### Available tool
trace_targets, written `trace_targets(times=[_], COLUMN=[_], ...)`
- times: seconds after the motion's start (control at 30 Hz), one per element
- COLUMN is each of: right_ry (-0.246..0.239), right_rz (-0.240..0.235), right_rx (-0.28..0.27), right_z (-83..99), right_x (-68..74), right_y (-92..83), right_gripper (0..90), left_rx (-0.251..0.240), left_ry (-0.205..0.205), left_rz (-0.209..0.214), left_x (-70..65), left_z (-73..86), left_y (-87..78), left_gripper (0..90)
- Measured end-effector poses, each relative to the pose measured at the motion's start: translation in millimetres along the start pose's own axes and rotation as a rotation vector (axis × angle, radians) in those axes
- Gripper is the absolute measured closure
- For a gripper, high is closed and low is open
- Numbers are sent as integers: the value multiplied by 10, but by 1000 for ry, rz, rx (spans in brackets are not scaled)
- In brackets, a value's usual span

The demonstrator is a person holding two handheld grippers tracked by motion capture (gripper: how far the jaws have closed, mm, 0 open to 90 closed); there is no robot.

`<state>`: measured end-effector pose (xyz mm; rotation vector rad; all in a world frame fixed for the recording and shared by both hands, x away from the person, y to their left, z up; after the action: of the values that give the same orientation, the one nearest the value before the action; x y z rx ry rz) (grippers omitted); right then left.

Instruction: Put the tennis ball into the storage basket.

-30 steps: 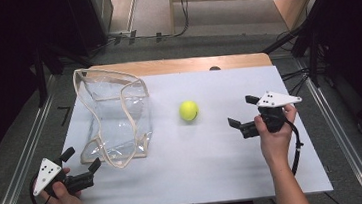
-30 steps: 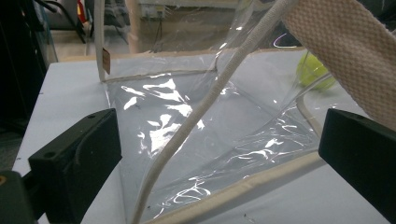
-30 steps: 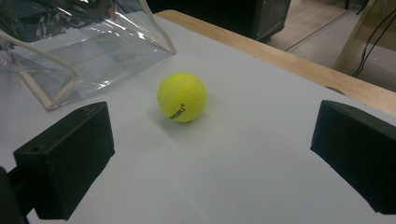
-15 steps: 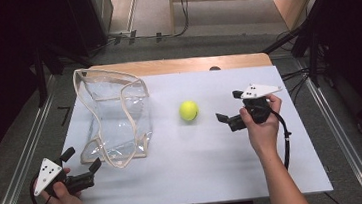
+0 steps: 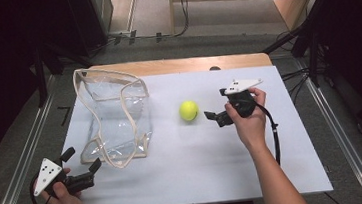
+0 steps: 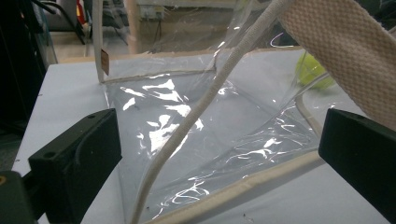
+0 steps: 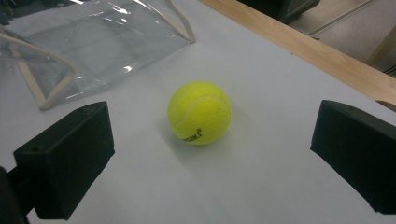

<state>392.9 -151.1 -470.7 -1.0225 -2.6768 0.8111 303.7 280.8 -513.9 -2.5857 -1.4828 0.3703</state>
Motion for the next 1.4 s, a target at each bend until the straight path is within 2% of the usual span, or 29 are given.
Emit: trace_targets(times=[0.7, 1.4], right_ry=[-9, -8], right_rz=[-42, -86], right_rx=[69, 164], right_z=[-170, -154], right_x=[-38, -24], right_y=[378, 737], right_gripper=[0, 0], left_rx=[0, -2], left_ry=[0, -3], left_rz=[4, 7], left_x=[0, 4], left_z=[-2, -4], left_y=[3, 1], left_gripper=[0, 0])
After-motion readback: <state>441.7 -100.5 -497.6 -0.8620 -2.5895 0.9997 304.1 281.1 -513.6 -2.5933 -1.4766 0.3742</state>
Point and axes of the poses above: each handheld gripper's, and its own axes: y roughly forward along the jaws, z roughly out of its underside, x roughly to its left, the point moved 8 cm from there along y, roughly forward along the jaws, and after that the axes turned 5 degrees about -y, right-handed, at the moved point
